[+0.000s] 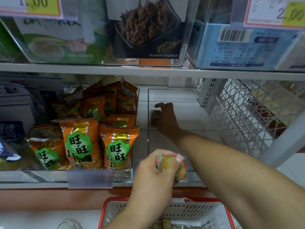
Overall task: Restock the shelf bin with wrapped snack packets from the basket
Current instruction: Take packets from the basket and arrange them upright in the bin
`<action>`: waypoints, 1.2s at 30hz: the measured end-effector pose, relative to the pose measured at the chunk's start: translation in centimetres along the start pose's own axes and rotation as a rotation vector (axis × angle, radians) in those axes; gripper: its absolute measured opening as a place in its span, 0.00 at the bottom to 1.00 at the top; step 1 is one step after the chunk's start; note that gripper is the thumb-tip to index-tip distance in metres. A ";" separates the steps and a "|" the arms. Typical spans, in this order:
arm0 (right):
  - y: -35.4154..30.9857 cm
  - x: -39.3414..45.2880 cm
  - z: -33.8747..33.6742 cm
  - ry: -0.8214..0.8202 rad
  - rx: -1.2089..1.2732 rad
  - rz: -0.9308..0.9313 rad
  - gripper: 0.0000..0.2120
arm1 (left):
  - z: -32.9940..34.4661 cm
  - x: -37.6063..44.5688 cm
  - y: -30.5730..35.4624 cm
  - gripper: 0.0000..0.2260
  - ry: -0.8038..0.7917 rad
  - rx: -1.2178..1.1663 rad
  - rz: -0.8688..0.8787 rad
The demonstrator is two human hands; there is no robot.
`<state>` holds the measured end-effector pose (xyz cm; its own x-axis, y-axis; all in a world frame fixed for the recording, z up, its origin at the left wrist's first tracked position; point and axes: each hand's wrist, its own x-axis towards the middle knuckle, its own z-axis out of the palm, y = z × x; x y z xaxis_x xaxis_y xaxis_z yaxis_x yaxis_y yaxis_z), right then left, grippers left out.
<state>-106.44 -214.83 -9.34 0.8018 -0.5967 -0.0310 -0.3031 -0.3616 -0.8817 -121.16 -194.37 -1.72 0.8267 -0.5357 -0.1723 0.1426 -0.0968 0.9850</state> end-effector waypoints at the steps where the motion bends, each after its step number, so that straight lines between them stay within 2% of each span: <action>1: 0.1 -0.2 -0.2 0.032 -0.070 0.009 0.27 | 0.0 0.0 0.0 0.03 -0.003 -0.001 0.002; 4: -0.2 -0.1 -0.4 0.036 0.090 0.163 0.26 | -0.2 -0.1 0.0 0.03 -0.003 -0.004 0.007; 5: -0.2 -0.2 -0.6 0.041 0.017 0.131 0.20 | -0.2 -0.1 0.1 0.03 -0.003 -0.003 0.005; 6: -0.5 -0.4 -0.5 0.054 0.055 0.169 0.12 | -0.3 -0.1 0.1 0.04 -0.005 -0.002 0.003; 7: -0.7 -0.4 -0.7 0.069 0.070 0.193 0.10 | -0.3 -0.1 0.1 0.05 -0.010 -0.003 -0.002; 9: -1.2 -0.2 -1.5 0.037 0.037 0.188 0.16 | -0.3 -0.2 0.2 0.05 -0.029 -0.003 -0.010; 12: -1.0 0.2 -2.6 -0.085 0.014 0.217 0.17 | -0.4 -0.1 0.1 0.05 -0.038 -0.005 -0.005; 17: -0.4 0.1 -2.6 -0.002 0.059 0.256 0.12 | -0.6 0.0 -0.3 0.05 -0.027 0.033 0.050; 21: -0.8 -0.3 -2.8 -0.032 0.058 0.296 0.26 | -0.8 0.2 -0.4 0.05 -0.035 -0.053 0.008; 23: -1.7 -1.3 -4.1 -0.047 -0.091 0.247 0.27 | -0.9 -0.1 -0.1 0.04 -0.067 -0.150 -0.049; 26: -3.9 -5.0 -6.8 -0.110 -0.305 0.073 0.21 | -1.1 -0.6 0.3 0.06 -0.097 -0.285 -0.136; 29: -5.1 -11.7 -8.3 -0.092 -0.263 -0.151 0.13 | -1.0 -0.9 0.6 0.11 -0.089 -0.368 -0.170; 31: -4.8 -16.6 -9.1 -0.125 -0.250 -0.241 0.11 | -0.9 -1.2 0.9 0.14 -0.082 -0.388 -0.177; 34: -3.1 -21.6 -10.4 -0.197 -0.337 -0.269 0.10 | -0.8 -1.5 0.9 0.16 -0.099 -0.353 -0.193; 36: -1.9 -22.9 -11.2 -0.189 -0.380 -0.228 0.10 | -0.7 -1.7 0.6 0.17 -0.104 -0.354 -0.231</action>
<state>-130.02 -208.53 -1.70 0.9386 -0.3438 0.0274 -0.2471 -0.7256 -0.6422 -122.06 -192.92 -0.83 0.6945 -0.6174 -0.3695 0.5101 0.0602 0.8580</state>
